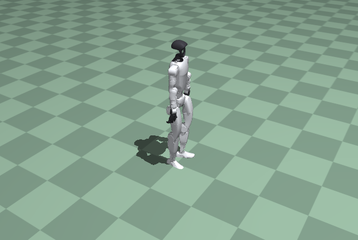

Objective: In place motions

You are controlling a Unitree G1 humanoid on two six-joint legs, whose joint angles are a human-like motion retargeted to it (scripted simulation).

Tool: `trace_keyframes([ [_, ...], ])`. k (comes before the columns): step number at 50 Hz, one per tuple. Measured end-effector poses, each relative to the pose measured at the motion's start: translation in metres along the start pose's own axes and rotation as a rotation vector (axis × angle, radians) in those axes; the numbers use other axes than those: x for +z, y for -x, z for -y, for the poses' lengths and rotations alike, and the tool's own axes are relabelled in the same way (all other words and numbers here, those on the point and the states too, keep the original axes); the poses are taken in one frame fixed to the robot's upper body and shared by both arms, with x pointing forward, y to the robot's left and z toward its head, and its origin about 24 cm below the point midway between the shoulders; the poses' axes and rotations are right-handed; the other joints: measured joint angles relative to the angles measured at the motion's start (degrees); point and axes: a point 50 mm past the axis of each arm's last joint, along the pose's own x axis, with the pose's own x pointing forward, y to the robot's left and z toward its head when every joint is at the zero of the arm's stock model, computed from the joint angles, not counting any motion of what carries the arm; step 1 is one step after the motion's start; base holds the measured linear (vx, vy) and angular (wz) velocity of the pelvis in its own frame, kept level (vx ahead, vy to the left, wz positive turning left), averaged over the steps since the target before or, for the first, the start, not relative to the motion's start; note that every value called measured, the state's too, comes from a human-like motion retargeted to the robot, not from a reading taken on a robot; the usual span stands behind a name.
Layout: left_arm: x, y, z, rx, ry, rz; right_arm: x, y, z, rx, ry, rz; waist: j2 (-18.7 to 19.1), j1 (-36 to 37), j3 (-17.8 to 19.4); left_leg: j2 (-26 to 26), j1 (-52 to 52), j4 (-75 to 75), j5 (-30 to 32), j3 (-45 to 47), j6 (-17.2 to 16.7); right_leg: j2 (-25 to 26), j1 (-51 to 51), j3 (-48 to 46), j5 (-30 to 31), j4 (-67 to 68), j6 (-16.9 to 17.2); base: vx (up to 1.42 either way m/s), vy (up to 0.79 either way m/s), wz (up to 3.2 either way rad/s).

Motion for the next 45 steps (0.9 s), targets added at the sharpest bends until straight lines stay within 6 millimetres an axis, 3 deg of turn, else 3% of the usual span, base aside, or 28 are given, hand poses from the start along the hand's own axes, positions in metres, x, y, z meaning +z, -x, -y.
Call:
trace_keyframes([
  [7,-0.018,-0.001,-0.001,-0.011,0.120,-0.007,0.000,-0.003,-0.010,0.020,0.048,0.053,2.2,-8.1,-2.4,-0.5,1.5,-2.7,0.0,-9.4,-0.8,-0.3,1.3,-9.0,-1.9,-0.1,0.5,0.07,-0.01,1.09],
  [12,-0.027,-0.002,0.000,0.000,0.143,0.009,0.010,-0.003,-0.010,0.004,0.121,0.085,2.0,-9.1,-2.7,-0.7,2.1,-2.7,-0.3,-9.5,-0.6,-0.5,1.8,-9.2,-2.2,0.0,0.6,0.02,-0.02,0.09],
  [20,-0.031,-0.004,0.022,-0.123,0.153,-0.039,0.021,-0.002,-0.007,0.023,0.010,0.116,2.2,-11.8,-3.2,-2.5,4.8,-3.8,-1.1,-10.3,1.0,-0.4,2.8,-9.7,-3.0,0.2,0.9,0.02,-0.01,0.10],
  [27,-0.026,-0.002,0.012,-0.068,0.036,-0.082,0.009,0.000,-0.001,0.012,-0.032,0.048,1.1,-5.4,-3.3,-1.7,3.8,-2.0,-0.4,-1.8,1.0,-1.2,2.7,-1.3,-2.3,0.4,1.3,0.05,0.00,-0.99],
  [35,-0.014,-0.003,0.014,-0.058,0.078,-0.029,-0.012,0.001,-0.003,-0.001,-0.092,0.018,2.4,-1.7,-2.8,-2.2,4.6,-3.6,-1.7,3.5,3.1,-0.5,0.3,4.3,-1.8,2.0,1.7,-0.02,-0.02,-0.64],
  [40,-0.008,-0.003,0.011,-0.050,0.062,-0.019,-0.019,-0.001,-0.009,-0.042,-0.212,0.024,4.1,-5.3,-1.8,-0.6,3.2,-3.4,-2.3,0.8,3.2,0.0,-3.1,1.9,-2.3,6.2,1.4,-0.16,-0.13,0.36],
  [45,-0.014,-0.001,0.002,-0.033,0.082,-0.016,-0.016,-0.004,-0.017,-0.047,-0.216,0.025,6.0,-14.1,-0.4,1.6,2.6,-3.3,-2.5,-5.8,2.6,0.6,-5.5,-2.8,-4.2,12.3,2.1,-0.15,-0.16,0.98],
])
